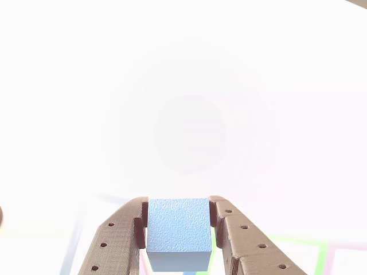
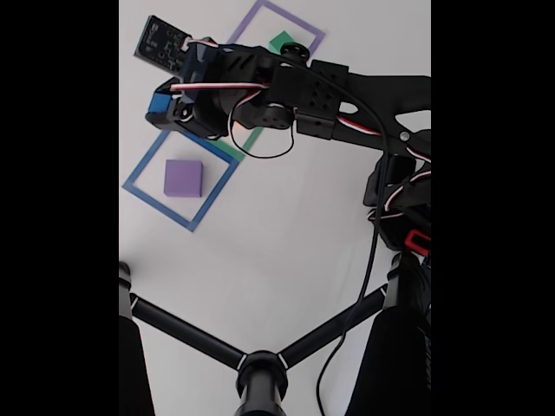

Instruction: Tower of hanoi

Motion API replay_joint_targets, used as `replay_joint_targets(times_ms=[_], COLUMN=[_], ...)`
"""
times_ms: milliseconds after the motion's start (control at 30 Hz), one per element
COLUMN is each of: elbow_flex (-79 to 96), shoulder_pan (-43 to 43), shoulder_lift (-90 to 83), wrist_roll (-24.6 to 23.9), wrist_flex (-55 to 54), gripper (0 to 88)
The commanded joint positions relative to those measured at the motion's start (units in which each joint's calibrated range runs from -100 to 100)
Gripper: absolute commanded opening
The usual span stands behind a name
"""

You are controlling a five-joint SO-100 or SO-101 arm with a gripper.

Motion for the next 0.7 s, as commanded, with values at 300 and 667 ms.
replay_joint_targets(times_ms=[300, 667], elbow_flex=[-28.8, -35.0], shoulder_pan=[11.9, 21.6], shoulder_lift=[-3.7, -6.6], wrist_roll=[0.6, 0.6], wrist_flex=[28.5, 37.7], gripper=[2.3, 2.2])
